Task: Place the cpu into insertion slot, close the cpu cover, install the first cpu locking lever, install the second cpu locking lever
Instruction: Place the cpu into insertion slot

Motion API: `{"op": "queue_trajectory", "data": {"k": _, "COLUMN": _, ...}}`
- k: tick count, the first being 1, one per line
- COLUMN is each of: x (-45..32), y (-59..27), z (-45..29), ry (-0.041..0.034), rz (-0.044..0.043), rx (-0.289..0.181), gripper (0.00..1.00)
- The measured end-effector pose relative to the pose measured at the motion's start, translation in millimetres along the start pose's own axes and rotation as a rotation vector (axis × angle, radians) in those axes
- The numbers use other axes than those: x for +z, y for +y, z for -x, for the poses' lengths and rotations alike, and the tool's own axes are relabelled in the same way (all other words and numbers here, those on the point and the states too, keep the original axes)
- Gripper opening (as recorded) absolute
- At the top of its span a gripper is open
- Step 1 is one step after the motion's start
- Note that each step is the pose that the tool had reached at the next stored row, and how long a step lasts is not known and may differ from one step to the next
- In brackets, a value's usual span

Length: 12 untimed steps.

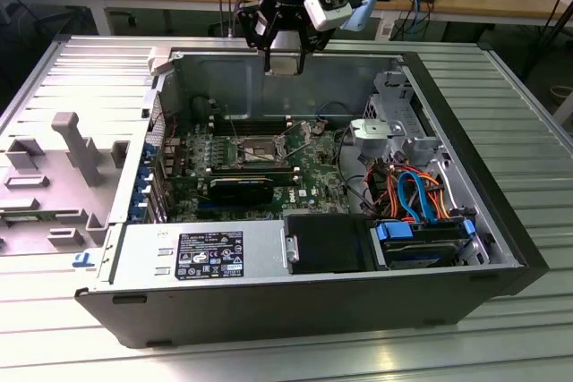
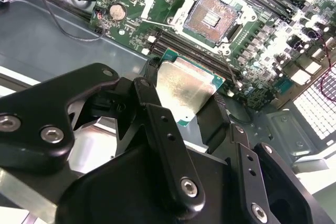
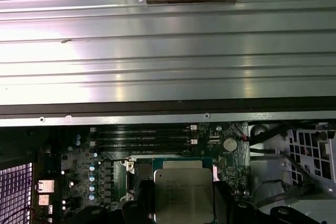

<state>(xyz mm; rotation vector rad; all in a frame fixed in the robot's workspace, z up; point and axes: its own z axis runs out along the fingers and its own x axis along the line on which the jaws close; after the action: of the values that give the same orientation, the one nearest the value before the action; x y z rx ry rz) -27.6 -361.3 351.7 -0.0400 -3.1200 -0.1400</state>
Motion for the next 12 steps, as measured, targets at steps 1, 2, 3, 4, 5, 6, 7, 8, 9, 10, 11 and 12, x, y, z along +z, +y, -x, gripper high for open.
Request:
{"op": "queue_trajectory", "data": {"k": 1, "x": 0.3, "y": -0.4, "z": 0.0, "ry": 0.0000, "rz": 0.0000, "rx": 0.000, "gripper": 0.54}}
{"op": "queue_trajectory", "data": {"k": 2, "x": 0.7, "y": -0.9, "z": 0.0, "ry": -0.0001, "rz": 0.0001, "rx": 0.000, "gripper": 0.54}}
{"op": "queue_trajectory", "data": {"k": 3, "x": 1.0, "y": -1.4, "z": 0.1, "ry": -0.0001, "rz": 0.0001, "rx": 0.000, "gripper": 0.54}}
{"op": "queue_trajectory", "data": {"k": 4, "x": 1.4, "y": -1.9, "z": 0.0, "ry": 0.0000, "rz": 0.0000, "rx": 0.000, "gripper": 0.54}}
{"op": "queue_trajectory", "data": {"k": 5, "x": 1.7, "y": -2.3, "z": 0.0, "ry": 0.0000, "rz": -0.0001, "rx": 0.000, "gripper": 0.54}}
{"op": "queue_trajectory", "data": {"k": 6, "x": 2.1, "y": -2.7, "z": 0.1, "ry": 0.0000, "rz": -0.0001, "rx": 0.000, "gripper": 0.54}}
{"op": "queue_trajectory", "data": {"k": 7, "x": 2.5, "y": -3.1, "z": 0.1, "ry": 0.0000, "rz": 0.0000, "rx": 0.000, "gripper": 0.54}}
{"op": "queue_trajectory", "data": {"k": 8, "x": 2.9, "y": -3.5, "z": 0.1, "ry": -0.0001, "rz": 0.0000, "rx": 0.000, "gripper": 0.54}}
{"op": "queue_trajectory", "data": {"k": 9, "x": 3.2, "y": -3.7, "z": 0.1, "ry": 0.0000, "rz": 0.0000, "rx": 0.000, "gripper": 0.54}}
{"op": "queue_trajectory", "data": {"k": 10, "x": 3.5, "y": -4.1, "z": 0.1, "ry": 0.0000, "rz": 0.0000, "rx": 0.000, "gripper": 0.54}}
{"op": "queue_trajectory", "data": {"k": 11, "x": 4.2, "y": -4.7, "z": 0.1, "ry": 0.0000, "rz": 0.0001, "rx": 0.000, "gripper": 0.54}}
{"op": "queue_trajectory", "data": {"k": 12, "x": 4.5, "y": -5.0, "z": 0.1, "ry": 0.0000, "rz": 0.0000, "rx": 0.000, "gripper": 0.54}}
